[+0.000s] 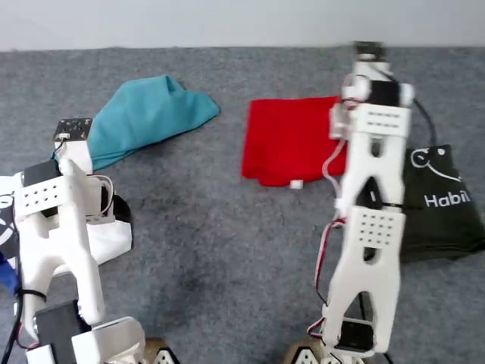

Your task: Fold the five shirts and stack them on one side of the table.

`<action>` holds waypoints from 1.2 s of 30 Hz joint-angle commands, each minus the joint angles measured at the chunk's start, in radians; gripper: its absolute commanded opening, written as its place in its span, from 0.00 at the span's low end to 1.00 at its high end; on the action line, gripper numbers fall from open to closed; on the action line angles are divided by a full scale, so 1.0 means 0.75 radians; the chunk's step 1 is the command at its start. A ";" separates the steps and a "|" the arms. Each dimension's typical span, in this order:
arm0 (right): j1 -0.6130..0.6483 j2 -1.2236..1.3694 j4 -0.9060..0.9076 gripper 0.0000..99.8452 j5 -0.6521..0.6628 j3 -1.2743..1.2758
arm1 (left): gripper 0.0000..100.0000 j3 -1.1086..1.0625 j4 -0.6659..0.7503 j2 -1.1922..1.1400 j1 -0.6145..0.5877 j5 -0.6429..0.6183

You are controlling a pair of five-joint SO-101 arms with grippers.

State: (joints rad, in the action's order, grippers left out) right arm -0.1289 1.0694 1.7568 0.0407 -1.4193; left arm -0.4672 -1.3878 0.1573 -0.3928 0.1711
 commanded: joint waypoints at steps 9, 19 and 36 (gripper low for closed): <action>-0.341 -0.404 0.056 0.01 -0.168 0.338 | 0.24 0.001 0.002 0.033 -0.004 0.012; -0.400 -0.711 0.052 0.01 -0.160 0.745 | 0.24 0.001 0.004 0.033 -0.004 0.012; -0.789 -0.789 0.048 0.01 -0.174 1.187 | 0.24 -0.001 0.002 0.033 -0.004 0.012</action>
State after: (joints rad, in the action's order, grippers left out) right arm -0.7027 0.5508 1.7568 -0.0790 -0.5554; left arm -0.4733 -1.3878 0.1573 -0.3943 0.1711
